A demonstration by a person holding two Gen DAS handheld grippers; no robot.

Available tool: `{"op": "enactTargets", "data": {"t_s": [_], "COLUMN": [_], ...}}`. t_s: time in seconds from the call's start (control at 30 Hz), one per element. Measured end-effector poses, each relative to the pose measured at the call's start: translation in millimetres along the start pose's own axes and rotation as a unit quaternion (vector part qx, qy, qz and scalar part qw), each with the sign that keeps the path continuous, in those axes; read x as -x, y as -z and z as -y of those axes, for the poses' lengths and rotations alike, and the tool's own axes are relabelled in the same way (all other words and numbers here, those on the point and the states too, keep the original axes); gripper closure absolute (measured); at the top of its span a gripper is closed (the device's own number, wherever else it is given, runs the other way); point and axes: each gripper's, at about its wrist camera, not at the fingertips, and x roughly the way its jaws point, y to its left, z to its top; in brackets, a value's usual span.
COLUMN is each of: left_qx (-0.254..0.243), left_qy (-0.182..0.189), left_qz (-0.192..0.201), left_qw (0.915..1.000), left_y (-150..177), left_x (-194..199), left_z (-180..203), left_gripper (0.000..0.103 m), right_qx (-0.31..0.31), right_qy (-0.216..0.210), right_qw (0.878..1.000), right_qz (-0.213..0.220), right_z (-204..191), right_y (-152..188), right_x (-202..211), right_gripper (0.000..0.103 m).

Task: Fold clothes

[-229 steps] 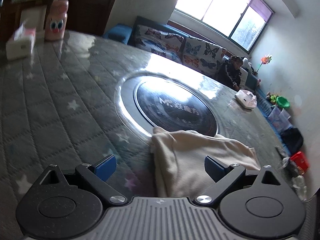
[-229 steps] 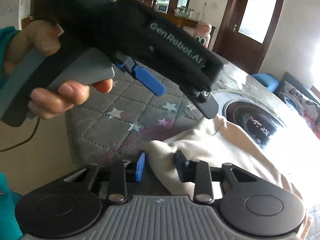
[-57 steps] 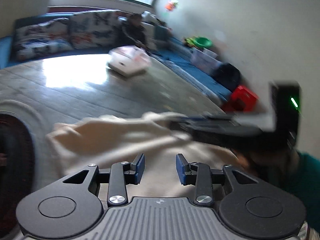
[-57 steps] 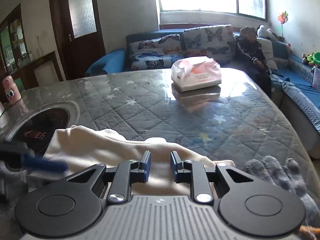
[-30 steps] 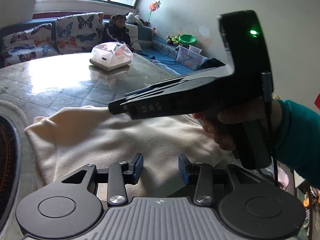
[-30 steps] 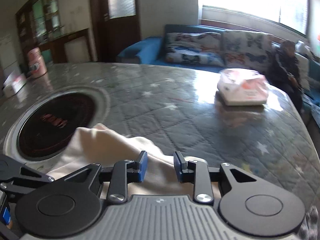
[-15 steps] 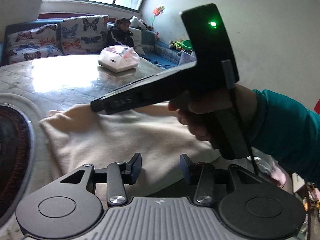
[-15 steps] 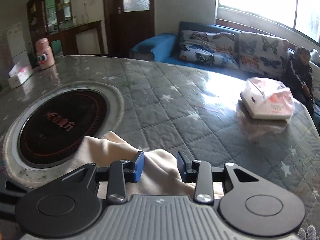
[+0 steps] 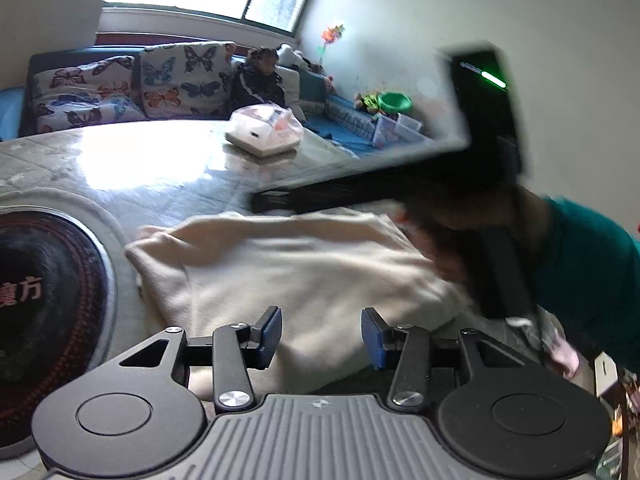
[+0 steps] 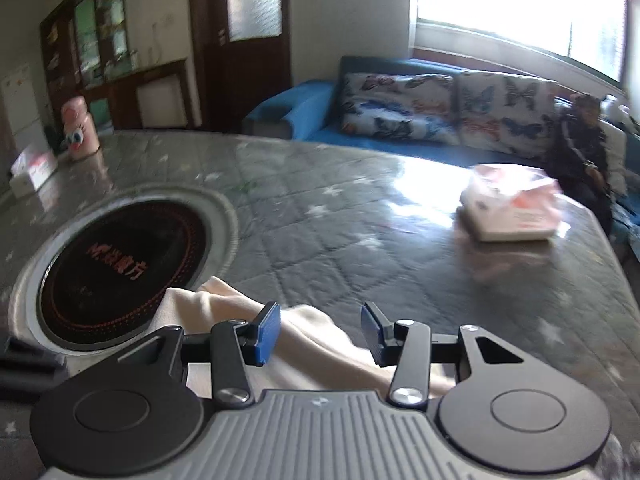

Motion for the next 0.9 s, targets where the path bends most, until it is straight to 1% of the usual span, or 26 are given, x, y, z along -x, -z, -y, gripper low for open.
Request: {"op": "enactTargets", "data": {"t_s": [0.13, 0.23, 0.33, 0.5, 0.6, 0.7, 0.8, 0.9], "left_qx": [0.002, 0.004, 0.003, 0.003, -0.003, -0.005, -0.007, -0.012], "left_qy": [-0.019, -0.029, -0.035, -0.045, -0.049, -0.052, -0.054, -0.056], "left_qz": [0.009, 0.003, -0.002, -0.011, -0.014, -0.016, -0.018, -0.019], "left_qw": [0.9998, 0.9996, 0.9994, 0.9989, 0.9987, 0.9985, 0.9984, 0.9982], "left_y": [-1.7, -0.9, 1.8, 7.6, 9.6, 10.0, 10.2, 11.1], "left_x": [2.1, 1.4, 2.0, -0.4, -2.1, -3.7, -3.7, -3.5], "left_z": [-4.5, -8.7, -11.9, -12.1, -10.5, -9.8, -9.0, -7.5], "left_gripper": [0.056, 0.056, 0.056, 0.056, 0.056, 0.055, 0.055, 0.054], "right_qx": [-0.022, -0.020, -0.031, -0.078, -0.085, -0.094, -0.099, -0.131], "right_qy": [0.021, 0.042, 0.056, 0.083, 0.103, 0.107, 0.107, 0.098], "right_qw": [0.999, 0.999, 0.998, 0.993, 0.990, 0.988, 0.988, 0.985], "right_qz": [0.011, 0.018, 0.029, 0.039, 0.043, 0.052, 0.054, 0.059], "right_z": [8.1, 3.7, -1.2, -2.7, -2.6, -1.4, -2.4, 4.7], "right_y": [23.6, 47.2, 65.8, 101.2, 120.0, 127.1, 125.0, 122.7], "right_x": [33.9, 56.6, 72.2, 86.5, 90.8, 94.9, 99.1, 103.5], "right_gripper": [0.058, 0.057, 0.057, 0.057, 0.057, 0.057, 0.057, 0.057]}}
